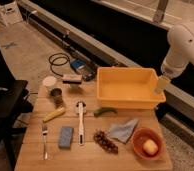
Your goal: Place brush in metal cup
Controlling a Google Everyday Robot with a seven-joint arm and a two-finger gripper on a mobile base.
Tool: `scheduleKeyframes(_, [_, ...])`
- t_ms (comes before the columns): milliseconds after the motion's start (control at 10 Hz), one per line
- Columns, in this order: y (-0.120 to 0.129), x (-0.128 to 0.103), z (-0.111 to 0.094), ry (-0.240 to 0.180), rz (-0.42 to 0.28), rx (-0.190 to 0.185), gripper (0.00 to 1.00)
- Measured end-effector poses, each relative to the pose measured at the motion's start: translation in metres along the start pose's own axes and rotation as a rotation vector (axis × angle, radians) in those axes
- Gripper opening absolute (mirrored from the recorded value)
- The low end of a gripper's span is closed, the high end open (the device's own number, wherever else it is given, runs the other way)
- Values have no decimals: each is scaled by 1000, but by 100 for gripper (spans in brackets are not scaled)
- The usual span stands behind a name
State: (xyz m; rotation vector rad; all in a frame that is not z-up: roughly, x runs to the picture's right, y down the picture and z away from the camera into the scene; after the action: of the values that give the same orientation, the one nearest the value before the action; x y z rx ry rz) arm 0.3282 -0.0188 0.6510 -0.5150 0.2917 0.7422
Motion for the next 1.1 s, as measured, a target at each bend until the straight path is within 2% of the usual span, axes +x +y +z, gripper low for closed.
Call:
scheduleKeyframes(200, [-2,-5,-4,-16,-13,21,70])
scheduleKeyframes(300, [-2,-15,-13,-35,-35,41,70])
scheduleKeyframes(500, [16,-48,-33,-79,-104,69,70])
scheduleKeyframes(800, [68,-109,-56,-138,-245,98,70])
scheduleKeyframes(1100, [123,-154,-72,-186,-371,100,70])
